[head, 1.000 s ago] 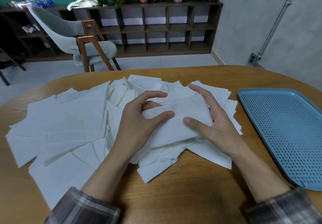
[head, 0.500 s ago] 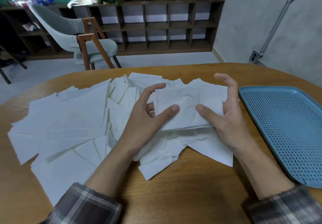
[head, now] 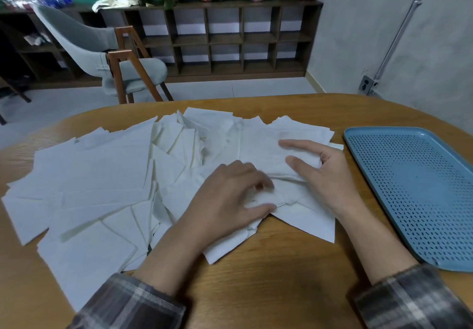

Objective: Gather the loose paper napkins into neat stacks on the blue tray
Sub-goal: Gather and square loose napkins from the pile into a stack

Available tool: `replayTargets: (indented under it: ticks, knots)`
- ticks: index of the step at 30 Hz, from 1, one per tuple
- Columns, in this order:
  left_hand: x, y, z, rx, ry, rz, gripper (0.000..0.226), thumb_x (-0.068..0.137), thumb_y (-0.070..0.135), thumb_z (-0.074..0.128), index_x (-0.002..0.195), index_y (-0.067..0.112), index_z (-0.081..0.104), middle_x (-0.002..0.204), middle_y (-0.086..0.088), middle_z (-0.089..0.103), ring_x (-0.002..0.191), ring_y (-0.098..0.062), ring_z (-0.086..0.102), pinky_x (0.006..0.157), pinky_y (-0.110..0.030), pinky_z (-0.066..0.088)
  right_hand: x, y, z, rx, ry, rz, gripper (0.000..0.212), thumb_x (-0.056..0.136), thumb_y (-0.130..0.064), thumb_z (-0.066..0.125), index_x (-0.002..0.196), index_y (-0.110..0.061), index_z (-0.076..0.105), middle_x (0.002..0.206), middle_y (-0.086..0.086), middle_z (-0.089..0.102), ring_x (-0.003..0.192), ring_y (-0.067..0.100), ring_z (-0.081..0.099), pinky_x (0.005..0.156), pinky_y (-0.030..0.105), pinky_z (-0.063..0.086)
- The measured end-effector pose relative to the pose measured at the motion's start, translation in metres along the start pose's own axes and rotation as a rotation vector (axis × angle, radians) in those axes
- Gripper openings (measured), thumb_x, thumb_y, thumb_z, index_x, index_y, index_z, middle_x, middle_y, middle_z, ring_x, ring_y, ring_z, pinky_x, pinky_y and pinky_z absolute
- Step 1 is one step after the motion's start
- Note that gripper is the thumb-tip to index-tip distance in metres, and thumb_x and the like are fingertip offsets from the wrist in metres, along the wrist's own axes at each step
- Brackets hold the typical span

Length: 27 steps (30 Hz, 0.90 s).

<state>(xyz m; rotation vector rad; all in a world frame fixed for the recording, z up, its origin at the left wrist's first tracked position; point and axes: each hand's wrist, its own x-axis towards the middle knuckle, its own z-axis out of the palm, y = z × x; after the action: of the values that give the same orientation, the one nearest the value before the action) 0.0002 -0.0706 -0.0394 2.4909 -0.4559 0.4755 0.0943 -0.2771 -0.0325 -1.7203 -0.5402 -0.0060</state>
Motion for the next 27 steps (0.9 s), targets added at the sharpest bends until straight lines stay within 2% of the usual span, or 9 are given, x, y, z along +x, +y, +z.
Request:
replayTargets:
  ticks: [2,7,12,16,22,24,26,27]
  knots:
    - [-0.002,-0.002,0.007,0.080,-0.070,0.021,0.026,0.087,0.048,0.080,0.106,0.030,0.076,0.103,0.016,0.065,0.098,-0.006,0.057,0.086,-0.040,0.050,0.000,0.000,0.001,-0.024,0.007,0.002,0.031,0.096,0.001,0.070,0.116,-0.021,0.079,0.118,-0.019,0.077,0.121,-0.007,0.063,0.099,0.004,0.041]
    - [-0.001,-0.002,0.010,0.105,-0.026,0.058,0.014,0.093,0.039,0.073,0.096,0.027,0.080,0.097,0.013,0.065,0.091,-0.011,0.057,0.078,-0.043,0.051,0.000,0.000,0.002,-0.036,0.010,0.008,0.030,0.097,0.000,0.069,0.115,-0.021,0.080,0.116,-0.022,0.077,0.118,-0.011,0.062,0.094,-0.001,0.038]
    - [-0.002,-0.003,0.004,-0.089,-0.048,-0.038,0.014,0.098,0.037,0.071,0.102,0.032,0.082,0.102,0.019,0.068,0.100,-0.006,0.061,0.088,-0.040,0.052,-0.002,-0.004,0.003,-0.028,-0.017,0.006,0.030,0.097,0.000,0.068,0.117,-0.021,0.079,0.118,-0.022,0.076,0.120,-0.012,0.061,0.095,0.000,0.038]
    - [-0.001,-0.001,-0.001,-0.193,0.006,-0.113,0.011,0.092,0.031,0.073,0.094,0.029,0.084,0.101,0.021,0.071,0.101,-0.008,0.066,0.089,-0.040,0.055,-0.003,-0.005,0.001,-0.012,-0.061,-0.037,0.034,0.096,0.004,0.067,0.120,-0.018,0.077,0.122,-0.018,0.076,0.124,-0.008,0.061,0.099,0.002,0.038]
    - [0.000,0.008,-0.006,-0.179,0.143,-0.046,0.006,0.101,0.020,0.069,0.099,0.021,0.075,0.099,0.016,0.071,0.100,-0.012,0.065,0.088,-0.038,0.052,-0.004,-0.007,0.002,-0.020,-0.051,-0.021,0.039,0.096,0.007,0.064,0.122,-0.019,0.076,0.122,-0.020,0.075,0.125,-0.011,0.059,0.098,0.001,0.037]
    - [0.000,0.011,-0.007,-0.168,0.196,-0.027,0.007,0.103,0.018,0.066,0.101,0.020,0.073,0.100,0.016,0.069,0.101,-0.011,0.065,0.088,-0.038,0.052,-0.004,-0.008,0.003,-0.014,-0.032,0.000,0.038,0.097,0.006,0.063,0.122,-0.020,0.076,0.122,-0.021,0.075,0.116,-0.014,0.062,0.094,0.005,0.044]
    - [-0.001,0.012,-0.008,-0.160,0.249,-0.021,0.007,0.105,0.018,0.064,0.102,0.020,0.071,0.100,0.016,0.069,0.101,-0.009,0.065,0.087,-0.040,0.052,-0.004,-0.008,0.002,-0.001,-0.028,0.024,0.038,0.098,0.006,0.062,0.122,-0.020,0.076,0.122,-0.014,0.076,0.085,-0.016,0.066,0.074,0.007,0.050]
    - [-0.001,0.013,-0.009,-0.155,0.277,-0.017,0.008,0.105,0.019,0.063,0.103,0.020,0.071,0.099,0.016,0.068,0.100,-0.008,0.065,0.086,-0.041,0.052,-0.004,-0.008,0.002,0.011,-0.027,0.032,0.038,0.099,0.007,0.061,0.123,-0.018,0.075,0.122,-0.010,0.076,0.072,-0.008,0.067,0.063,0.010,0.049]
